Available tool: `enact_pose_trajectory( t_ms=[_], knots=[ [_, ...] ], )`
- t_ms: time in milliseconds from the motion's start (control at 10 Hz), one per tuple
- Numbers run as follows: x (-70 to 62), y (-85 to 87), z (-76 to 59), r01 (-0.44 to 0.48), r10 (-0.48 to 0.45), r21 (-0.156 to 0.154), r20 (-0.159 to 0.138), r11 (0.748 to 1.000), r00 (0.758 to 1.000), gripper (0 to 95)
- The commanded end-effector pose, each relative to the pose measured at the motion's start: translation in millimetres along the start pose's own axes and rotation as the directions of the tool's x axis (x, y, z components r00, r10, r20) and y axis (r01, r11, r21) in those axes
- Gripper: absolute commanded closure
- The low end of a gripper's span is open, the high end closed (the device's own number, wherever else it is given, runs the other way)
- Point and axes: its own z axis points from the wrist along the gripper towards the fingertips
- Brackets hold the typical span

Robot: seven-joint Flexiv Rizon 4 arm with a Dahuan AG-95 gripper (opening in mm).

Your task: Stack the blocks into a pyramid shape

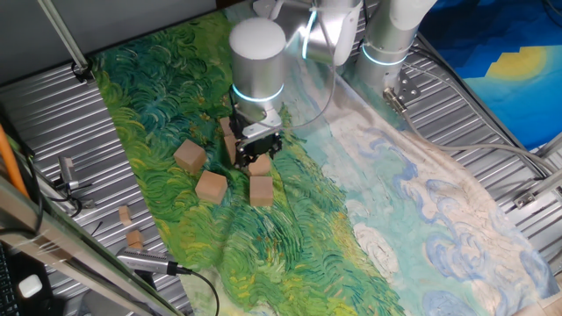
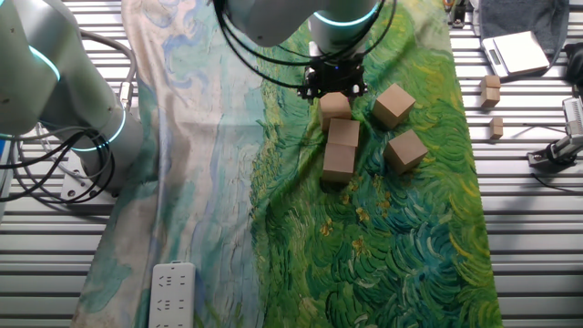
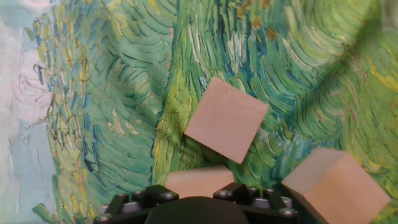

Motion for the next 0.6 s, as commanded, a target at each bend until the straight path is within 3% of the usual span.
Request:
enact_pose_trajectory(
  t_ms=[100, 600],
  knots=[
    [-1.6, -1.7, 1.2, 0.0, 0.0, -0.006, 0.001, 1.0, 1.0, 95.0],
    [-1.4, -2.3, -1.0, 0.003, -0.003, -0.009, -0.001, 1.0, 1.0, 95.0]
  ],
)
